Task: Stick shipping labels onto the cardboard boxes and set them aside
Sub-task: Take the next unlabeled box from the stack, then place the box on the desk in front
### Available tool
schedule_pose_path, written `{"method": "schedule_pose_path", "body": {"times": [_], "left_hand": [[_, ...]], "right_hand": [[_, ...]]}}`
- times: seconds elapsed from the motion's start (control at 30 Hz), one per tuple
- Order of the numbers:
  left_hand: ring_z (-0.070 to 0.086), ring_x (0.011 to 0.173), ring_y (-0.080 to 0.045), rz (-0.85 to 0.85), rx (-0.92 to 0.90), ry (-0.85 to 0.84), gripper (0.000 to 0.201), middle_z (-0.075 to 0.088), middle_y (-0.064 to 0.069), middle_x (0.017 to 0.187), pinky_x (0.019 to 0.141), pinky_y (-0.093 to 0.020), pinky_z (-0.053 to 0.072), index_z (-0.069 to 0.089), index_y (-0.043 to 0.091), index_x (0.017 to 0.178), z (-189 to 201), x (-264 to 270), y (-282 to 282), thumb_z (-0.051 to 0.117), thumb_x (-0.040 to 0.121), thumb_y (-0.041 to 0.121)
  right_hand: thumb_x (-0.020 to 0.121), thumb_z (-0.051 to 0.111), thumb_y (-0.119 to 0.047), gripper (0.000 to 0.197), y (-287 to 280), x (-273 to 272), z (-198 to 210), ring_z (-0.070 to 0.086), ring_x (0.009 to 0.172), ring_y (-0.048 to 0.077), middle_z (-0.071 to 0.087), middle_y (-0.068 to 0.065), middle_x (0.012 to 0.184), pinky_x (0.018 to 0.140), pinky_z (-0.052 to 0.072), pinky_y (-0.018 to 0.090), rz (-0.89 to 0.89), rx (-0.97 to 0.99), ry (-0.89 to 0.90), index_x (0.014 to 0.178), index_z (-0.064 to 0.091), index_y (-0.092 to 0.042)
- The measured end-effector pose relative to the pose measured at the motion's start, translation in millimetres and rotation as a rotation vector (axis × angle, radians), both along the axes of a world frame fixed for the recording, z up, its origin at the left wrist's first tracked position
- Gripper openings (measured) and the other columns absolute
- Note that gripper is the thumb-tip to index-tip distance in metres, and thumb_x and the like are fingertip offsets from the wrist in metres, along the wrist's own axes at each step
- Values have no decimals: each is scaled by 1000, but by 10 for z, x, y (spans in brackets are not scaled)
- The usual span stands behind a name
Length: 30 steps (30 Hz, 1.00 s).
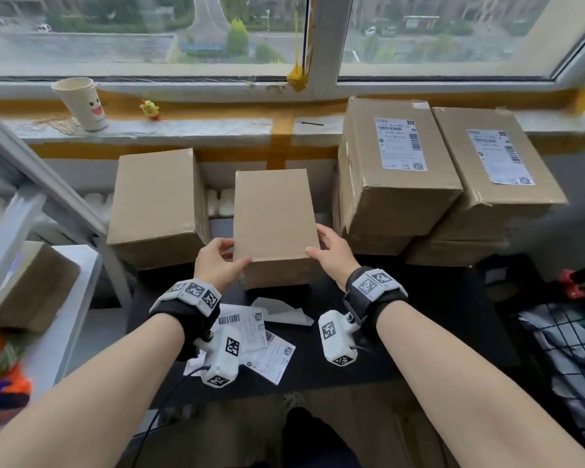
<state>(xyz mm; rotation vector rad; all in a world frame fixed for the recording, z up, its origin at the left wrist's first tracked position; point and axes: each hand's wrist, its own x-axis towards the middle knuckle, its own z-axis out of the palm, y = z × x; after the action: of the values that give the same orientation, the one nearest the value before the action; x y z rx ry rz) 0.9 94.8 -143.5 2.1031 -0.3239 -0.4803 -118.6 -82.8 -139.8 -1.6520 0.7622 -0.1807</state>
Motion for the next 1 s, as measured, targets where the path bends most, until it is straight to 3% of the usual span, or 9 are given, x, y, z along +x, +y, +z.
{"method": "schedule_pose_path", "body": {"times": [0.2, 0.3, 0.37, 0.43, 0.53, 0.7, 0.8, 0.9, 1.0], "left_hand": [[55, 119, -25, -37, -44, 13, 48, 58, -16, 126, 92, -23, 43, 51, -2, 119, -108, -32, -79, 72, 77, 3], [53, 122, -22, -81, -38, 27, 48, 56, -11, 129, 96, -25, 42, 47, 3, 123, -111, -42, -86, 70, 81, 7], [52, 123, -23, -168, 87, -49, 53, 55, -7, 131, 98, -30, 43, 42, 9, 131, -86, -56, -55, 66, 85, 18], [51, 124, -24, -267, 266, -197, 56, 51, -5, 136, 96, -34, 43, 35, 15, 138, -38, -85, 38, 59, 89, 25], [46, 129, -21, -400, 381, -399, 52, 41, 0, 146, 98, -38, 45, 32, 18, 141, 5, -194, 259, 50, 93, 25], [33, 137, -14, -501, 504, -485, 44, 34, 2, 150, 102, -34, 41, 36, 19, 141, -19, -436, 657, 40, 97, 22], [35, 136, -19, -534, 568, -528, 41, 37, -1, 149, 102, -37, 40, 42, 17, 137, -132, -549, 900, 40, 97, 19], [54, 117, -31, -579, 581, -568, 31, 56, -10, 128, 86, -43, 49, 57, 9, 118, -265, -640, 1122, 50, 88, 8], [66, 94, -31, -586, 574, -616, 24, 67, -10, 103, 63, -39, 54, 65, 7, 96, -390, -737, 1324, 64, 74, 1]], "right_hand": [[87, 57, 1, 61, -91, 19, -119, 37, 137, 18, 42, 6, 146, 114, 31, 39, 5, -44, 66, 143, 35, -10], [88, 59, -7, 61, -98, 20, -135, 40, 135, 20, 44, 5, 145, 112, 34, 40, 19, -138, 119, 144, 35, -14], [90, 57, -11, 57, -79, 7, -94, 41, 134, 20, 43, 4, 146, 113, 33, 37, 41, -269, 168, 143, 36, -15], [92, 53, -14, 54, -22, -25, -60, 30, 140, 18, 32, 3, 153, 116, 23, 30, 81, -418, 209, 143, 36, -14], [94, 51, -18, 51, 132, -126, -33, 21, 144, 16, 21, 1, 157, 115, 20, 29, 118, -558, 231, 143, 38, -16], [94, 50, -21, 44, 514, -281, 25, 24, 142, 19, 23, 1, 156, 114, 25, 36, 201, -768, 218, 137, 46, -15], [94, 50, -19, 43, 822, -366, 6, 28, 141, 20, 26, 3, 155, 112, 27, 35, 277, -825, 200, 136, 46, -14], [95, 48, -20, 44, 1111, -436, -113, 28, 141, 18, 28, 2, 154, 113, 25, 32, 370, -804, 228, 138, 45, -16], [95, 47, -19, 42, 1339, -495, -291, 29, 140, 17, 32, 2, 152, 114, 24, 32, 449, -765, 246, 136, 46, -16]]}}
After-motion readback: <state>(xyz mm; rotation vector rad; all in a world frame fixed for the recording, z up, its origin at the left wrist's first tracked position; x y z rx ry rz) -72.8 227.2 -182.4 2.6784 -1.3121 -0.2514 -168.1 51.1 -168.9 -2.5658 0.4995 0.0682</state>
